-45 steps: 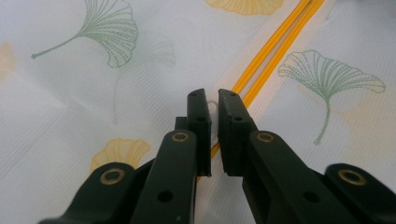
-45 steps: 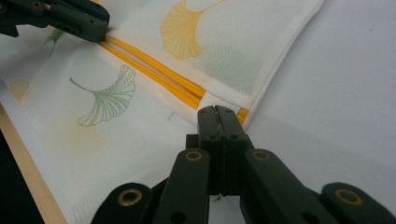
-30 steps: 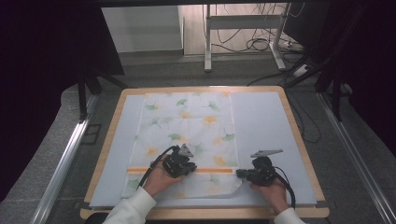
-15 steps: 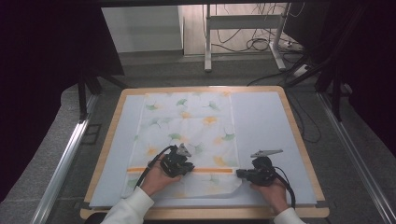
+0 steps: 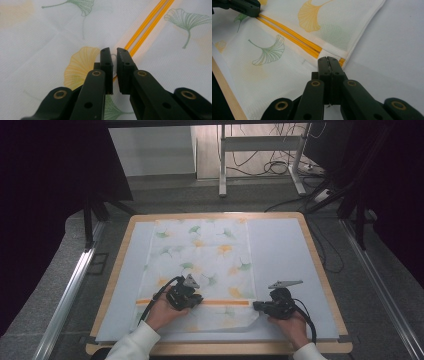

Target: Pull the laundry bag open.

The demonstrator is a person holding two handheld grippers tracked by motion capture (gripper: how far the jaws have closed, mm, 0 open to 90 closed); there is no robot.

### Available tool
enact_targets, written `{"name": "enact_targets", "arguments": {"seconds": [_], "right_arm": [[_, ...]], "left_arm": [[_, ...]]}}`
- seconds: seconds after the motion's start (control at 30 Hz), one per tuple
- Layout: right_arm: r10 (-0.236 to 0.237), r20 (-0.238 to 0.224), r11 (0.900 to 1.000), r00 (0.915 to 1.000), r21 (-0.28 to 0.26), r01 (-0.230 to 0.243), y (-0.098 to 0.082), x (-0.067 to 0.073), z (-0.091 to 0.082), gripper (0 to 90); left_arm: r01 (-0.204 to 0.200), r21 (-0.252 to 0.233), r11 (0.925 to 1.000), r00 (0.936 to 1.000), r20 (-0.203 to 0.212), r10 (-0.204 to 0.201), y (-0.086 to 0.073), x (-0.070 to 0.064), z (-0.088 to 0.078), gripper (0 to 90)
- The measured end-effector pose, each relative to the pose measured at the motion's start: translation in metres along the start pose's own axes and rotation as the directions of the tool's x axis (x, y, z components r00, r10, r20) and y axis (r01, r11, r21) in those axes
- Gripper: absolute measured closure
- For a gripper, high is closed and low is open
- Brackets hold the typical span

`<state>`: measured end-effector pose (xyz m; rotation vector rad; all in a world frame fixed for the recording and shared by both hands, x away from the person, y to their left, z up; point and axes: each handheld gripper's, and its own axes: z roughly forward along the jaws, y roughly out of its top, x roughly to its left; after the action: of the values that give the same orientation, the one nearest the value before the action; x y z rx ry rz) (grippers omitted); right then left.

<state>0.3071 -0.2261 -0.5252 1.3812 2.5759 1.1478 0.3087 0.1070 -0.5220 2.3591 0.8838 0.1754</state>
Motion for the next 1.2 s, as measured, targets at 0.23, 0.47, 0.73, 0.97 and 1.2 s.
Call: {"name": "enact_targets", "arguments": {"seconds": [0.23, 0.47, 0.73, 0.97, 1.2], "right_arm": [[-0.001, -0.001, 1.000, 1.0000, 0.000, 0.001, 0.000, 0.000, 0.000, 89.4], [-0.004, 0.001, 1.000, 1.0000, 0.003, 0.004, 0.000, 0.000, 0.000, 89.4], [-0.004, 0.002, 1.000, 1.0000, 0.000, 0.004, 0.000, 0.000, 0.000, 89.4], [-0.008, 0.002, 1.000, 1.0000, 0.000, 0.008, 0.000, 0.000, 0.000, 89.3], [-0.009, 0.002, 1.000, 1.0000, 0.000, 0.009, 0.000, 0.000, 0.000, 89.3]], "left_arm": [[0.013, 0.004, 0.9999, 0.9999, 0.000, -0.013, -0.003, 0.003, -0.002, 84.9], [0.015, 0.005, 0.9999, 0.9997, -0.019, -0.015, -0.011, 0.007, -0.008, 84.9], [0.032, 0.002, 0.9995, 0.9991, -0.027, -0.032, -0.020, 0.013, -0.015, 84.9], [0.049, -0.003, 0.9988, 0.9983, -0.031, -0.050, -0.026, 0.017, -0.019, 84.9], [0.061, -0.001, 0.9981, 0.9974, -0.039, -0.061, -0.032, 0.021, -0.023, 84.9]]}}
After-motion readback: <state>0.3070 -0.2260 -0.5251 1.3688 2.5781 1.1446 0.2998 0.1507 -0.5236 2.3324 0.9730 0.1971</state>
